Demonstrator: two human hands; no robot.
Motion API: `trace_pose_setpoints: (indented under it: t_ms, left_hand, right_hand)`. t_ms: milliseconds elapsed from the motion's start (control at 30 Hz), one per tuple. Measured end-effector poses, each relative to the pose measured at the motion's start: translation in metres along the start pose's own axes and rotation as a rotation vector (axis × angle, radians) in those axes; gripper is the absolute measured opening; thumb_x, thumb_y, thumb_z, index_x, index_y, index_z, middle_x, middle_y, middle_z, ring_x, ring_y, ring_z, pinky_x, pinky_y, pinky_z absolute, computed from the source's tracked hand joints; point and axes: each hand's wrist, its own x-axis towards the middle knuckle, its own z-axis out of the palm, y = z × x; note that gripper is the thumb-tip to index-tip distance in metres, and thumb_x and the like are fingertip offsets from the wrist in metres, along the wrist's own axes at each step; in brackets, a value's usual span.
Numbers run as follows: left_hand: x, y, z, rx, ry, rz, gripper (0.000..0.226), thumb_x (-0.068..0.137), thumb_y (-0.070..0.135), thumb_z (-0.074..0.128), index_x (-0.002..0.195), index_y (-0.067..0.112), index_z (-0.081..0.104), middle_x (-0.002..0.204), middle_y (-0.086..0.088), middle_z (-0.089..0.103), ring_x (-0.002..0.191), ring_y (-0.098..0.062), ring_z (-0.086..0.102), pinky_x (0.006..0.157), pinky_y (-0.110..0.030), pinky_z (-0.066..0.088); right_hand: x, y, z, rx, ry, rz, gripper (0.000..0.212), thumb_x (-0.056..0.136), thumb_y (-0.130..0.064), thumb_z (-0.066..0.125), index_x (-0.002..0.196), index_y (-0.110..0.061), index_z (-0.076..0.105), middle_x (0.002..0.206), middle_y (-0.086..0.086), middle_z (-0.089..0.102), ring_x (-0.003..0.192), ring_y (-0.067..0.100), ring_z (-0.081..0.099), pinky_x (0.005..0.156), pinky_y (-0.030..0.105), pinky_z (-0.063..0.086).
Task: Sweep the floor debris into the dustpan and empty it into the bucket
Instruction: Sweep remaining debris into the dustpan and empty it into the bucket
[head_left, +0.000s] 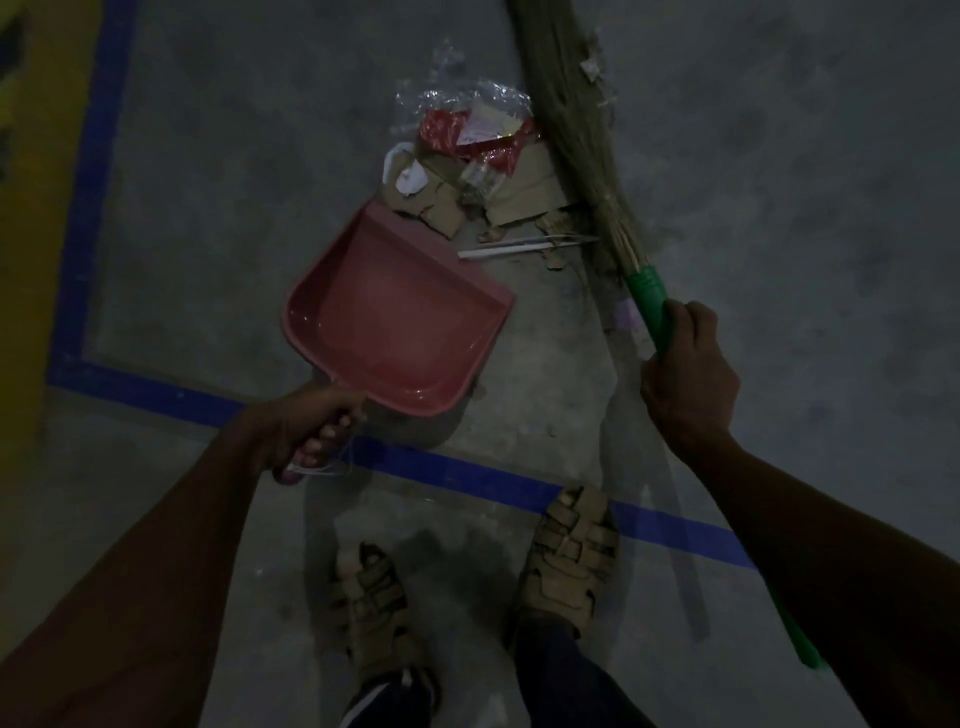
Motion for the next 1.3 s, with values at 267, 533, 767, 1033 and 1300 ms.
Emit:
trace_pose_setpoints:
  t_ms: [267,533,767,1033,1300]
  left_hand:
    - [0.02,-0.019,-0.009,-0.091,-0.014,-0.064,0.039,0.087,0.014,0.05,0.052,0.019,0.034,0.041,0.004,0.023,0.027,-0.008,0.014,0.038,-0.009,0.01]
    - [0.039,-0.005,-0.032,-0.054,-0.054,-0.083,0.029,0.066,0.018,0.054,0.045,0.017,0.035,0.038,0.003,0.022,0.024,-0.009,0.015,0.036,-0.009,0.011]
    - [0.044,0.014,-0.038,0.031,-0.031,-0.062,0.034,0.071,0.017,0.052,0.043,0.018,0.035,0.039,0.003,0.021,0.025,-0.01,0.013,0.043,-0.012,0.007]
    - [0.043,0.011,-0.028,0.062,-0.012,-0.032,0.047,0.09,0.014,0.043,0.044,0.017,0.035,0.038,0.003,0.023,0.024,-0.009,0.015,0.034,-0.008,0.014]
    - [0.034,0.018,-0.004,0.147,-0.019,0.003,0.051,0.09,0.012,0.046,0.04,0.019,0.038,0.04,0.003,0.025,0.026,-0.009,0.015,0.035,-0.008,0.015]
  right_hand:
    - [0.0,-0.01,0.011,0.04,0.033,0.0,0.063,0.082,-0.011,0.063,0.141,-0.009,0.04,0.139,0.011,0.041,0.094,0.032,0.057,0.056,0.032,0.042]
    - [0.004,0.0,0.025,0.111,0.009,-0.099,0.066,0.083,-0.015,0.068,0.142,-0.01,0.04,0.141,0.011,0.041,0.101,0.028,0.055,0.064,0.031,0.047]
    - [-0.027,0.008,0.031,0.084,-0.129,-0.225,0.071,0.076,-0.016,0.075,0.139,-0.013,0.043,0.138,0.009,0.043,0.097,0.032,0.06,0.057,0.032,0.049]
    - [-0.064,-0.018,0.037,0.135,-0.142,-0.312,0.068,0.072,-0.012,0.078,0.133,-0.012,0.049,0.131,0.008,0.047,0.085,0.03,0.063,0.055,0.024,0.038]
    - [-0.093,-0.004,0.027,0.199,0.026,-0.05,0.059,0.08,-0.021,0.063,0.135,-0.011,0.045,0.134,0.011,0.045,0.094,0.025,0.058,0.055,0.028,0.044]
